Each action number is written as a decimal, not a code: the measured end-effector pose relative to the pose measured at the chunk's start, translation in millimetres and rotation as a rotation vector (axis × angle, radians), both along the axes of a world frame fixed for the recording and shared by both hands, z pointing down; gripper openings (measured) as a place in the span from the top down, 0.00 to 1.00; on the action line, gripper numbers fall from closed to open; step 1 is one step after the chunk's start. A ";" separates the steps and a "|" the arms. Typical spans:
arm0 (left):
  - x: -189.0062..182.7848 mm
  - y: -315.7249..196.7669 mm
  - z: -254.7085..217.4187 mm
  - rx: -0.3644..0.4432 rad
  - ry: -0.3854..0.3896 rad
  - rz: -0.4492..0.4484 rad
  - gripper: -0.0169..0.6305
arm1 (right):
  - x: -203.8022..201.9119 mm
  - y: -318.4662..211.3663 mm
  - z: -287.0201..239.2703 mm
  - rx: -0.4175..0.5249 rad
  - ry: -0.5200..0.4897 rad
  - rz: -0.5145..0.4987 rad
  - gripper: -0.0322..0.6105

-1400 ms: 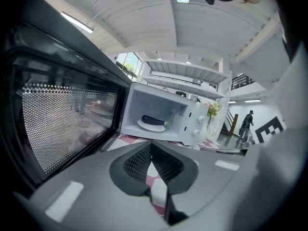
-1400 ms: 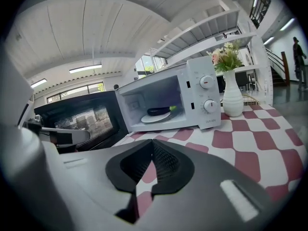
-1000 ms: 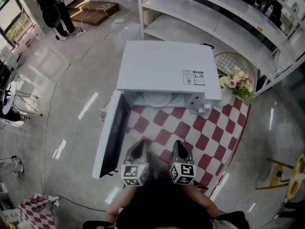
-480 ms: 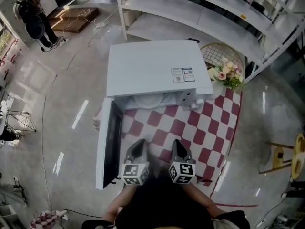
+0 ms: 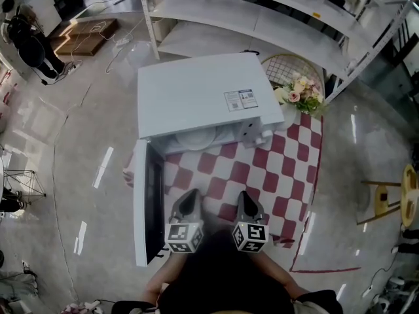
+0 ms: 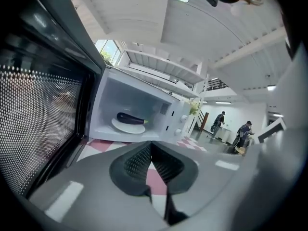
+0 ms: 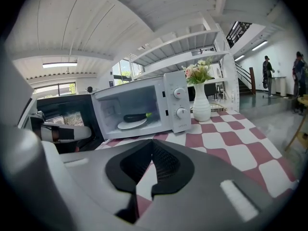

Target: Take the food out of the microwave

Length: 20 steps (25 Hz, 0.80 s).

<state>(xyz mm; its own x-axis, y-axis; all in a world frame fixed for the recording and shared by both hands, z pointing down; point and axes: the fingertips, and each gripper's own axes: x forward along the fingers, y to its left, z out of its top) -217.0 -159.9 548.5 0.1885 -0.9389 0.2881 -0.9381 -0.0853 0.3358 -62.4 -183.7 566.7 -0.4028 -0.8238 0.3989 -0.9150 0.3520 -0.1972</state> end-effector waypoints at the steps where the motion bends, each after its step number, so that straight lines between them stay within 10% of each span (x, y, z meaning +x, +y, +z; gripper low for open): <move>1: -0.5 -0.3 -0.3 -0.001 0.002 0.000 0.96 | 4.3 -0.2 -2.5 0.006 0.000 0.015 0.95; 20: -2.6 -27.9 -6.8 0.009 0.150 -0.044 0.96 | 64.8 -2.9 -23.8 0.031 0.002 0.134 0.95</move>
<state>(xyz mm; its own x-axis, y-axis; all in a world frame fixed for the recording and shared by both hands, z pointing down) -219.5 -187.8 541.7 0.1877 -0.9495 0.2514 -0.8805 -0.0492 0.4716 2.4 -186.6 542.8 -0.2871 -0.8823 0.3731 -0.9548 0.2320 -0.1860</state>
